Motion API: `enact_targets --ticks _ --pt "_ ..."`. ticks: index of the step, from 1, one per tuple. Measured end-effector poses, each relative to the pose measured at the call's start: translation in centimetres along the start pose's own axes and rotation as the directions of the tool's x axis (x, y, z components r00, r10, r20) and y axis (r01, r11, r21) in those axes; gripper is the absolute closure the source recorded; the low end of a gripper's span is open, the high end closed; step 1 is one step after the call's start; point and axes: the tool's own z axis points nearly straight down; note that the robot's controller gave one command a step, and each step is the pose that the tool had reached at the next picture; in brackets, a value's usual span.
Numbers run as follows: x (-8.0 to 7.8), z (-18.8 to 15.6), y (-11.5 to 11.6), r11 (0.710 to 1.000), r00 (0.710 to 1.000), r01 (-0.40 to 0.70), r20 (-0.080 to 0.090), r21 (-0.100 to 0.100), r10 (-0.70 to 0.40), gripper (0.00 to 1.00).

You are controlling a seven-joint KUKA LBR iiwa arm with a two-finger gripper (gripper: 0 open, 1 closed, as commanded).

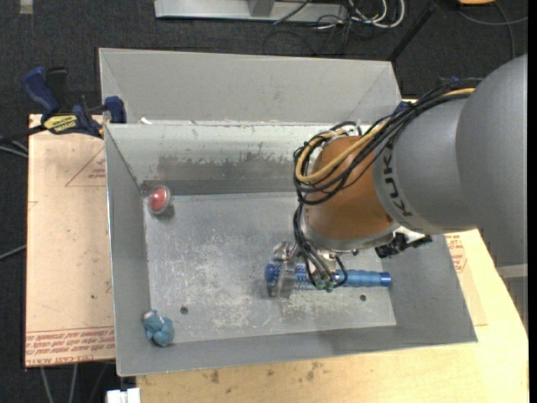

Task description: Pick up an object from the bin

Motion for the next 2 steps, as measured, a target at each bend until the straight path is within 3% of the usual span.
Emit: enact_targets --ticks 1,2 --pt "-1.4 -9.9 1.2 0.999 0.999 0.037 0.011 -0.002 -0.037 1.0" --pt "-3.1 -23.4 3.1 0.994 0.994 0.108 0.012 -0.001 -0.108 1.0"
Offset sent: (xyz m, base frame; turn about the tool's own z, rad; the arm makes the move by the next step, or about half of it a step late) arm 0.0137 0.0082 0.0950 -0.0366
